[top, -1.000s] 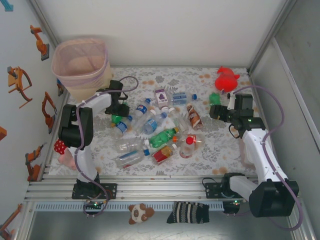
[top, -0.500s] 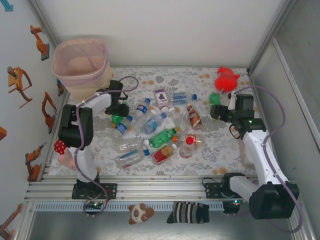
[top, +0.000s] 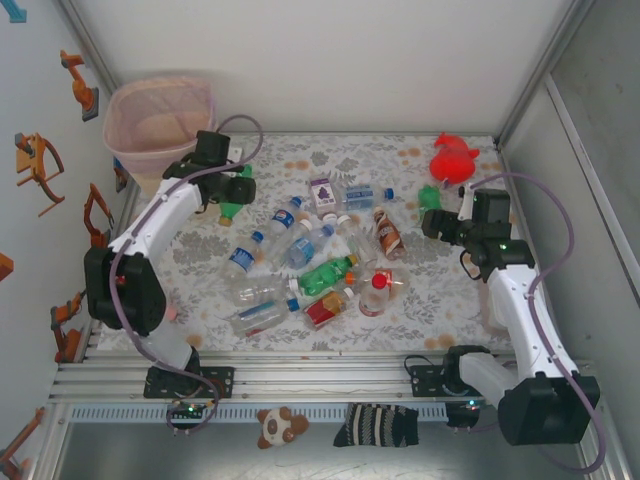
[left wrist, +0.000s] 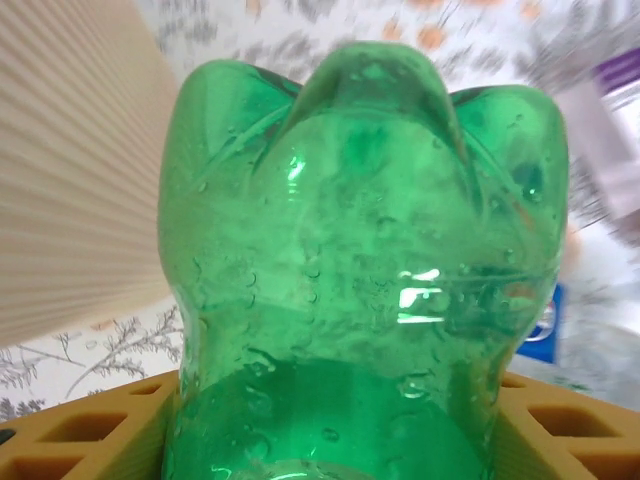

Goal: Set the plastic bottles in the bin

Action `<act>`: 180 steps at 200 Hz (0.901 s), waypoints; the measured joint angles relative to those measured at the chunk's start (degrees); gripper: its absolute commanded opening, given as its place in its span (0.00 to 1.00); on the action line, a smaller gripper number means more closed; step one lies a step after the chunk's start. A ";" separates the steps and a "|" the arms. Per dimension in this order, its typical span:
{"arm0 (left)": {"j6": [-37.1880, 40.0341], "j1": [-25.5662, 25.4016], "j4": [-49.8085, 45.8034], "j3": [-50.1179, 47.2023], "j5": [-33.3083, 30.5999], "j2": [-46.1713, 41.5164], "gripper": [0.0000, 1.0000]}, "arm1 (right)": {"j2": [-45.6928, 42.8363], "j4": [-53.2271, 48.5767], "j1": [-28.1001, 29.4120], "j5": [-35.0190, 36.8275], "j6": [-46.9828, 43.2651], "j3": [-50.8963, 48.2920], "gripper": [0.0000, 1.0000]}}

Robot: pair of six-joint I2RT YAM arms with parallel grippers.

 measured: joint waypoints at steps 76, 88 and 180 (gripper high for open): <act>-0.92 0.26 2.58 5.77 9.46 -11.80 0.65 | -0.94 -1.31 0.00 -0.02 0.00 1.46 0.89; -0.94 0.70 2.99 7.78 10.16 -12.28 0.66 | -0.94 -1.27 0.00 -0.04 0.00 1.84 0.89; -0.52 10.51 1.31 27.15 10.64 -6.78 0.68 | 0.42 -1.27 0.00 -0.48 -0.22 3.65 0.89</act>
